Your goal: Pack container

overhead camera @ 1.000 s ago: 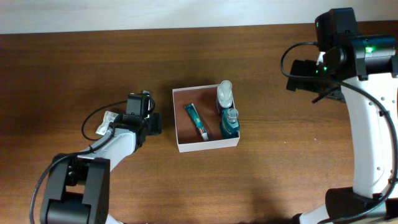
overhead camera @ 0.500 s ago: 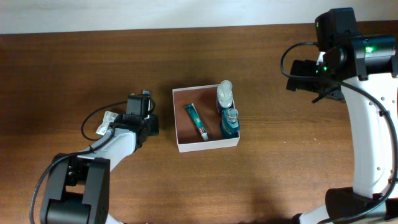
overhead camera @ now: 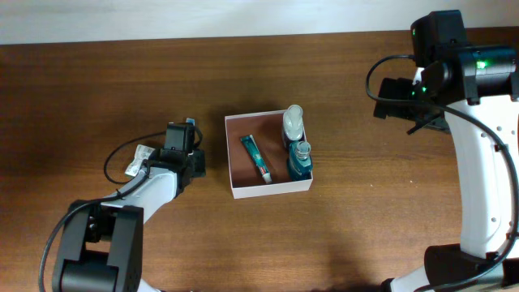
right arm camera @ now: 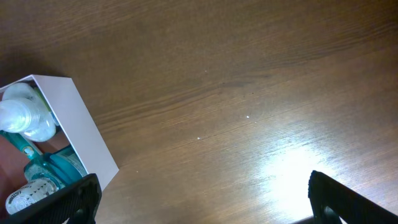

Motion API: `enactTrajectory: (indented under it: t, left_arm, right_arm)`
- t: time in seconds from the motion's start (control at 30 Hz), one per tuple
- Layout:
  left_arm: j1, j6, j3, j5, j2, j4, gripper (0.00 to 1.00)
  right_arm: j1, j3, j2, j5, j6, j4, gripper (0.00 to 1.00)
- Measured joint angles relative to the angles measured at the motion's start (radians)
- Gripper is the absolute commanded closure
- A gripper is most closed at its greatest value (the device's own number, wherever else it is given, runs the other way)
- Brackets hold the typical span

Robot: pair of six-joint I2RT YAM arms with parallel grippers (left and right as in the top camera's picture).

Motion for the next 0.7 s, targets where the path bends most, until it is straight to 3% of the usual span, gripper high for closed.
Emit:
enactTrajectory:
  t: [0.13,0.2,0.4,0.57,0.7]
  left_arm:
    - [0.0,0.0,0.0,-0.013,0.0,0.002,0.68]
    - [0.0,-0.001,0.0,-0.016,0.0,0.003,0.74]
    - [0.0,0.0,0.0,-0.014,0.0,0.003,0.75]
    - [0.0,0.002,0.0,0.008,0.0,0.005,0.88]
    - [0.0,0.0,0.0,0.016,0.0,0.003,0.88]
  right_arm:
    - [0.0,0.0,0.0,0.0,0.0,0.0,0.02]
    - [0.0,0.0,0.0,0.0,0.0,0.0,0.02]
    - [0.0,0.0,0.0,0.0,0.0,0.0,0.02]
    - [0.0,0.0,0.0,0.0,0.0,0.0,0.02]
    - [0.0,0.0,0.0,0.0,0.0,0.0,0.02]
